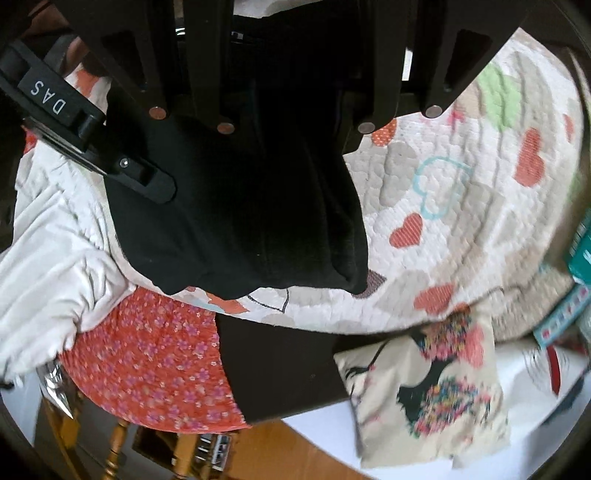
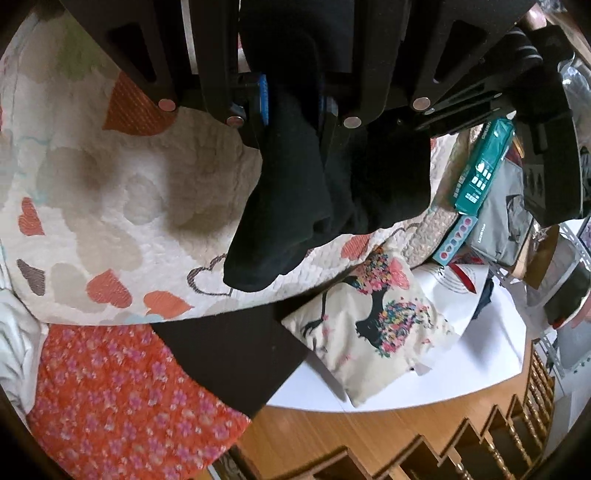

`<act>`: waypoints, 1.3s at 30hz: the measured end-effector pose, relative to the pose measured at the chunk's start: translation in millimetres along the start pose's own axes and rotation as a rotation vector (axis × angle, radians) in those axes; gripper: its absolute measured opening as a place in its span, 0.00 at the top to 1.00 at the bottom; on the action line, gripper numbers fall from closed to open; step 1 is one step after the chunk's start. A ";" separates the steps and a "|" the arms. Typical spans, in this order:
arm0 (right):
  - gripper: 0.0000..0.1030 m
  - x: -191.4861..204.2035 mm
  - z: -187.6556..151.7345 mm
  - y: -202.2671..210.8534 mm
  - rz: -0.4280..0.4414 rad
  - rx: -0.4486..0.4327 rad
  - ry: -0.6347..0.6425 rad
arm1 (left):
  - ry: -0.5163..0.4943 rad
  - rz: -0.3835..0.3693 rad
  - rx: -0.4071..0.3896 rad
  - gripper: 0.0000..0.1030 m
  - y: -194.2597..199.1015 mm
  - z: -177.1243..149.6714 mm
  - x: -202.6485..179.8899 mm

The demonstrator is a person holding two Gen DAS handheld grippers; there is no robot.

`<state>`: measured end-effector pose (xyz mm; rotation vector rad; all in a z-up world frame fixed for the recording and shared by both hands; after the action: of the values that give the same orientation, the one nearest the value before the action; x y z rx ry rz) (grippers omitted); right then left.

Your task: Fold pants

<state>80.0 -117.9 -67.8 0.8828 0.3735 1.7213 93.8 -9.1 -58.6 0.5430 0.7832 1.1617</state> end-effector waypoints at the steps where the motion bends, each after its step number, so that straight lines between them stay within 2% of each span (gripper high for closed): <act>1: 0.80 -1.2 -0.5 2.7 0.002 -0.003 -0.006 | -0.012 0.011 -0.003 0.74 1.3 0.5 -3.4; 8: 0.80 -12.5 4.3 1.0 0.007 -0.006 -0.037 | -0.023 0.024 0.014 0.74 -13.5 7.8 -9.4; 23: 0.80 -60.7 41.8 -62.2 -0.034 0.013 -0.055 | -0.107 0.080 0.048 0.74 -96.8 49.4 -24.2; 30: 0.80 -90.5 64.2 -100.2 -0.064 0.035 -0.083 | -0.080 0.064 0.086 0.74 -149.0 68.3 -26.8; 39: 0.80 -111.6 85.8 -148.5 -0.079 0.080 -0.110 | -0.028 0.026 0.131 0.74 -199.3 91.1 -7.4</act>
<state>255.9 -186.2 -146.8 1.0030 0.4005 1.5868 282.2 -78.7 -146.4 0.6779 0.8343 1.1295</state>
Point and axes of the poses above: each gripper's, at about its wrist camera, not at the fingertips, and y roughly against the way its jaws point, x to its left, z to its top, the point moved 6 cm from there along -y, roughly the way its jaws point, and after that the axes turned 9 degrees about -z, right-handed, at the moved point
